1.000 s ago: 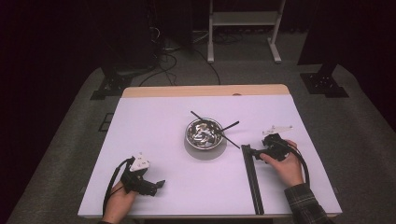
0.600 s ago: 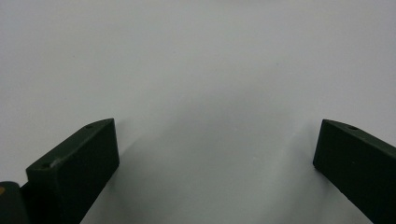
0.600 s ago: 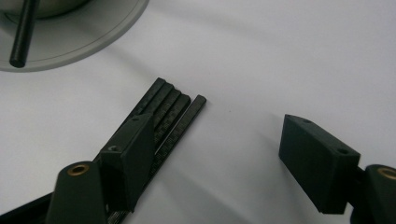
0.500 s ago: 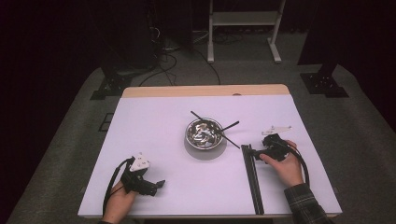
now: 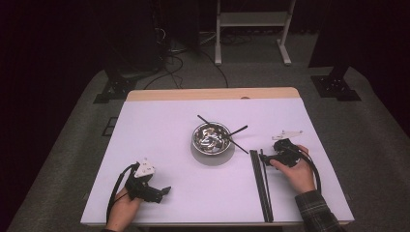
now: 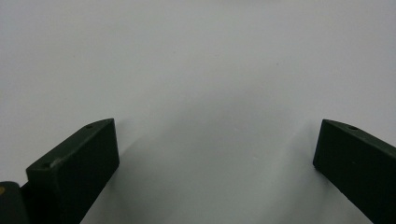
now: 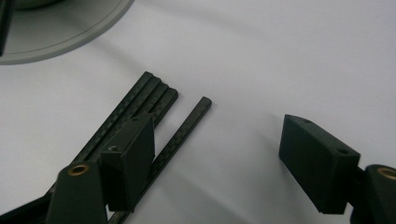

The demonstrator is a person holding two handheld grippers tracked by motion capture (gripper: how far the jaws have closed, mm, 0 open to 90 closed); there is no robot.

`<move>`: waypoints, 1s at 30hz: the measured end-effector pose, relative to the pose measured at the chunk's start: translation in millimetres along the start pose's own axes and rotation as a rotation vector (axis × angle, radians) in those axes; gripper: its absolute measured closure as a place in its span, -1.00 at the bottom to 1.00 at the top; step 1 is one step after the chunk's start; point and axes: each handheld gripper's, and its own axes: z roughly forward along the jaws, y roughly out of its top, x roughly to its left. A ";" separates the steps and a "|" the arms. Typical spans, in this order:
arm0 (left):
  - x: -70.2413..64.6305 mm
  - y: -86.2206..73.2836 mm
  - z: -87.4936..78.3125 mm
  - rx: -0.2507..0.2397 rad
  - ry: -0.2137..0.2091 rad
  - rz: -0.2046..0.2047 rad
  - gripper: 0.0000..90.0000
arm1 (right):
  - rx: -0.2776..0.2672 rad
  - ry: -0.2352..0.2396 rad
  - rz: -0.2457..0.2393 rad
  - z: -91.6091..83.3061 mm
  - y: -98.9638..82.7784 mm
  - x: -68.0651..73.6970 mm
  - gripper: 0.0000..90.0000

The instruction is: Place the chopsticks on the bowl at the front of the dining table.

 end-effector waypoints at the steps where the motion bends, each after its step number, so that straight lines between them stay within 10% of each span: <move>1: 0.0 0.0 0.0 0.001 0.000 0.000 -1.00 | -0.005 0.000 -0.002 -1.5 0.2 0.4 -0.43; 30: 0.0 0.0 -0.1 0.001 0.000 0.001 -1.00 | -0.076 0.056 0.037 -49.7 -28.3 13.5 -0.45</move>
